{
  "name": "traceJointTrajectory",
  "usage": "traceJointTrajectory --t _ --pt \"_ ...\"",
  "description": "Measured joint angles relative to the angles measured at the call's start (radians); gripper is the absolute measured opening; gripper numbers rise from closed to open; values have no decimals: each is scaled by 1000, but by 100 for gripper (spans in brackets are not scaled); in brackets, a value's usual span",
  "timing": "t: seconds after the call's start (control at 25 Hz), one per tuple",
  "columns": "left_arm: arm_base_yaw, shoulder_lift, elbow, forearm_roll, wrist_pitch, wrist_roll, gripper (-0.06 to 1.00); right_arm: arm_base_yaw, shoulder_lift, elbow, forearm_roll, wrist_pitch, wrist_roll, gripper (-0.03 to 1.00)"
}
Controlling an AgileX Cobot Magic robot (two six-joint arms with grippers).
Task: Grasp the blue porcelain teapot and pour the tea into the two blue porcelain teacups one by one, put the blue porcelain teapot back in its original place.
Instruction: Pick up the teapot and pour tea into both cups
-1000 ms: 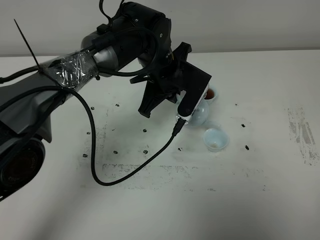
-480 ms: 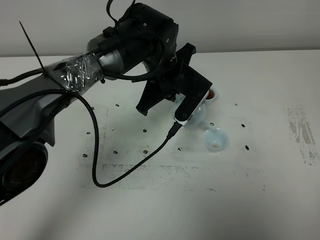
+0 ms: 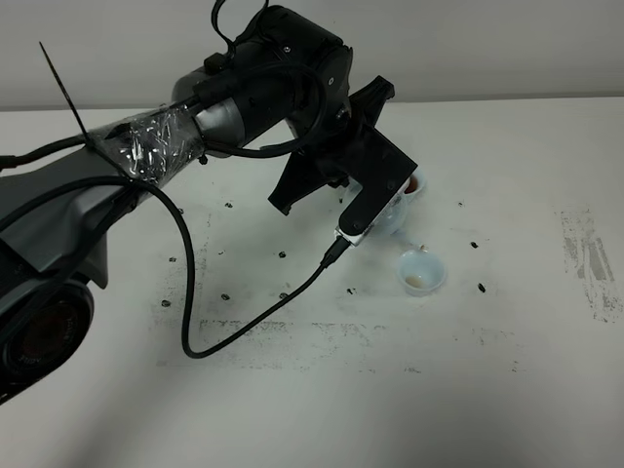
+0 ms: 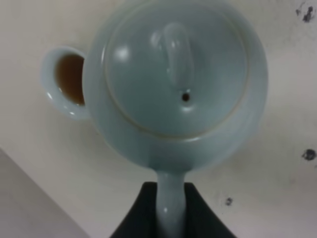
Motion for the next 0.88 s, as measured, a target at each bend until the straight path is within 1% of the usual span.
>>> traceJointTrajectory --t 0.44,0.88 --pt "-12 0 0 6 -2 55 5 0 0 0 0 0 0 53" --pt "-37 0 0 74 -11 58 5 0 0 0 0 0 0 53"
